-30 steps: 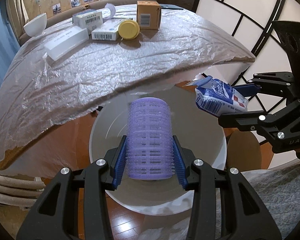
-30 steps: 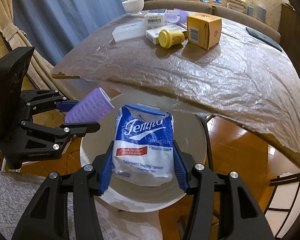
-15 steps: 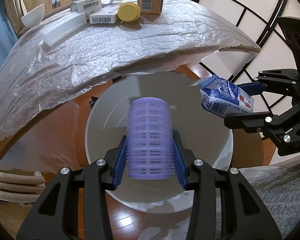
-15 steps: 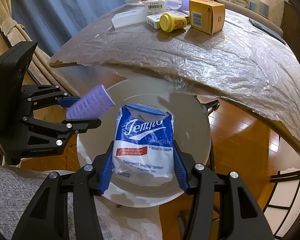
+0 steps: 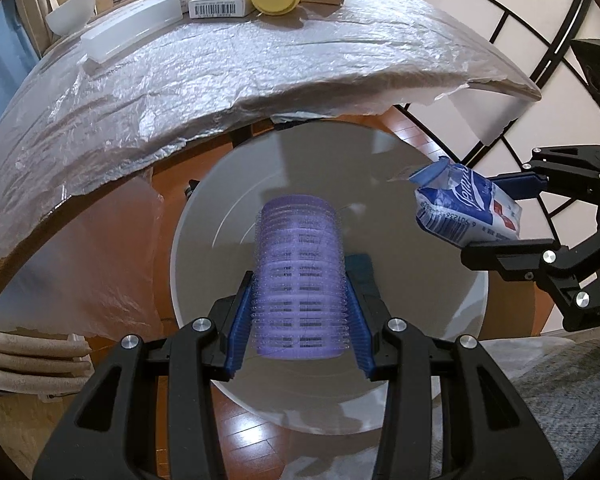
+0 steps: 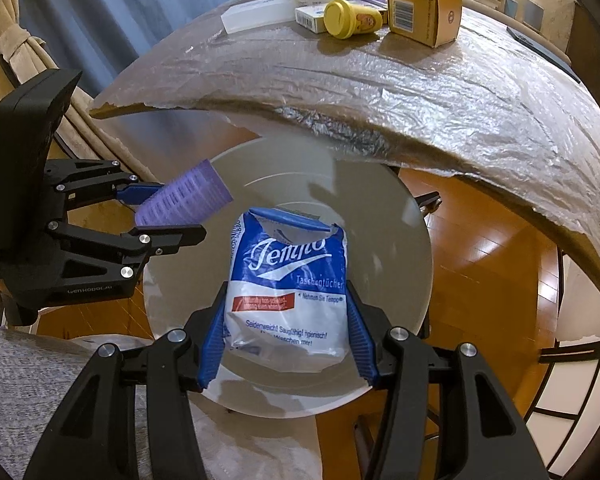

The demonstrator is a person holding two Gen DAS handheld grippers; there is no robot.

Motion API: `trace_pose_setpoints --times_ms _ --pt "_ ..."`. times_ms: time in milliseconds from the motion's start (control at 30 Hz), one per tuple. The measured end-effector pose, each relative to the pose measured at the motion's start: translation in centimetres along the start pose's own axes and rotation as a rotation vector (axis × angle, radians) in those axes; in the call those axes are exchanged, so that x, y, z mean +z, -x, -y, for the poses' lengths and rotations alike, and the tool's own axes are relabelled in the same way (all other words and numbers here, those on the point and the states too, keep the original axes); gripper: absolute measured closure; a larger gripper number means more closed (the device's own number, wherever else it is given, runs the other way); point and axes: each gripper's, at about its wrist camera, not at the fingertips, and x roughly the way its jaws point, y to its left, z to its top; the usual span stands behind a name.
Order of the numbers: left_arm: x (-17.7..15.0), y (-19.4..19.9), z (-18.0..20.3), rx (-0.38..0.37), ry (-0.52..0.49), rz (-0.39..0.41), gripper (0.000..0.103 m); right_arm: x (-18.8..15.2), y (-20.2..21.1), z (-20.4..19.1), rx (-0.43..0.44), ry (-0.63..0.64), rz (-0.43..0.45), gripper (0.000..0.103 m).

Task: Collect trash
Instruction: 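Carry the hair roller and tissue pack over the white trash bin with both tools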

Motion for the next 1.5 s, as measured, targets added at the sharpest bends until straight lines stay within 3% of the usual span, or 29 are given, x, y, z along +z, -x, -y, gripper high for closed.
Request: trace_pose_setpoints --times_ms 733,1500 --pt "0.9 -5.8 -0.5 0.018 0.006 -0.052 0.059 0.0 -3.7 0.6 -0.006 -0.006 -0.054 0.051" --pt "1.2 -6.8 -0.6 0.042 0.010 -0.104 0.059 0.4 -6.7 1.2 -0.066 -0.026 -0.056 0.051"
